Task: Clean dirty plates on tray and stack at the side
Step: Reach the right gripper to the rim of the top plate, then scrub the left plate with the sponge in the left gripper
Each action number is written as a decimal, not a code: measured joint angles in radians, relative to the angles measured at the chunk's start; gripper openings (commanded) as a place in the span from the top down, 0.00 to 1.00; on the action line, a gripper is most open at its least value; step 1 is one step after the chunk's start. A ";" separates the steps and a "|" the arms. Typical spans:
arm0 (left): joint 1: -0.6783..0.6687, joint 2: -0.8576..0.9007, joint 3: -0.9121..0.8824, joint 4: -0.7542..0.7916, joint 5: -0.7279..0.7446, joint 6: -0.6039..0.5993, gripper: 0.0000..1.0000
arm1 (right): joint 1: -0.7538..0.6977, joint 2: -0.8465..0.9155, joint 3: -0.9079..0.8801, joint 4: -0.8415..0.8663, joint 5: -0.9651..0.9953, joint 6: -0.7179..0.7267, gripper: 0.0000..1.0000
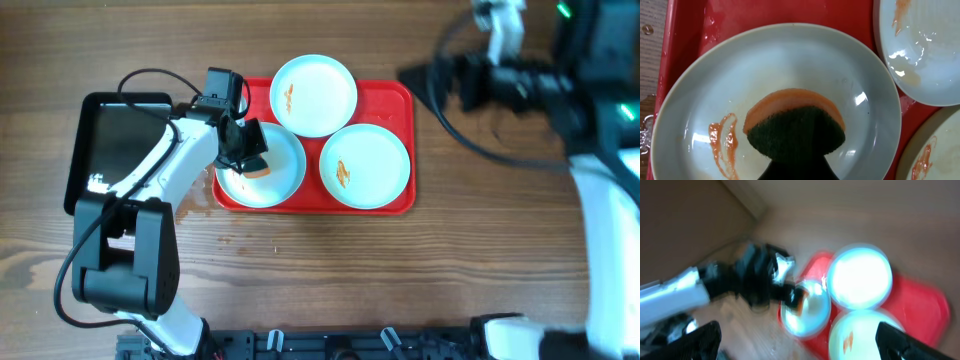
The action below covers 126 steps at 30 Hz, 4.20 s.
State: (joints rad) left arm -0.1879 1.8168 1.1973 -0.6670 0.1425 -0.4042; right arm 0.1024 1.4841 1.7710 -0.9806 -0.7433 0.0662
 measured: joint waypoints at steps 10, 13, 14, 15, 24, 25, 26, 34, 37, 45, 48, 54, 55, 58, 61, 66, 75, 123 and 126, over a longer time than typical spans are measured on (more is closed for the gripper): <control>0.000 0.001 0.000 -0.026 -0.004 0.000 0.95 | 0.304 0.656 0.012 0.211 0.173 0.218 0.48; 0.000 0.001 0.000 -0.027 -0.004 0.000 0.95 | 0.365 0.693 0.012 0.199 0.274 0.218 0.48; 0.000 0.001 0.000 -0.029 -0.004 0.000 0.96 | 0.381 0.698 0.012 0.195 0.301 0.218 0.51; 0.000 0.001 0.000 -0.029 -0.004 0.000 0.96 | 0.400 0.705 0.012 0.190 0.340 0.218 0.53; 0.000 0.001 0.000 -0.036 -0.004 0.000 0.96 | 0.458 0.803 0.012 0.178 0.454 0.221 0.57; 0.000 0.001 0.000 -0.036 -0.004 0.000 0.96 | 0.458 0.803 0.012 0.178 0.454 0.222 0.59; 0.000 0.001 0.000 -0.036 -0.004 0.000 0.96 | 0.458 0.803 0.012 0.182 0.454 0.222 0.62; 0.000 0.001 0.000 -0.040 -0.004 0.000 0.96 | 0.458 0.803 0.000 0.201 0.454 0.241 0.68; 0.000 0.001 0.000 -0.051 -0.004 0.000 0.96 | 0.460 0.803 -0.027 0.223 0.452 0.258 0.68; 0.000 0.001 0.000 -0.071 -0.004 0.000 0.96 | 0.508 0.803 -0.031 0.227 0.461 0.328 0.89; 0.000 0.001 0.000 -0.074 -0.004 0.000 0.96 | 0.509 0.803 -0.032 0.214 0.480 0.351 0.93; 0.000 0.001 -0.003 -0.069 -0.004 0.000 0.96 | 0.510 0.803 -0.032 0.187 0.473 0.410 0.96; 0.000 0.001 -0.012 -0.038 -0.004 0.002 0.96 | 0.510 0.803 -0.032 0.179 0.469 0.413 0.96; 0.000 0.002 -0.083 0.089 -0.003 0.029 0.96 | 0.509 0.803 -0.032 0.170 0.455 0.420 0.95; -0.017 0.004 -0.132 0.132 0.005 0.037 0.96 | 0.509 0.803 -0.029 0.156 0.452 0.435 0.96; -0.064 0.004 -0.134 0.144 -0.041 0.045 0.96 | 0.510 0.803 -0.017 0.104 0.460 0.457 0.96; -0.069 0.004 -0.138 0.120 -0.190 0.048 0.96 | 0.521 0.799 -0.006 0.070 0.523 0.477 0.96; -0.052 -0.068 -0.103 0.016 -0.212 -0.022 0.86 | 0.521 0.790 -0.006 0.041 0.565 0.483 0.96; -0.052 -0.068 -0.105 0.015 -0.212 -0.020 0.75 | 0.521 0.790 -0.006 0.041 0.566 0.483 0.96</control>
State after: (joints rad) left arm -0.2398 1.7493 1.0927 -0.6518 -0.0692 -0.4244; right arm 0.6231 2.2738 1.7653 -0.9394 -0.1776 0.5491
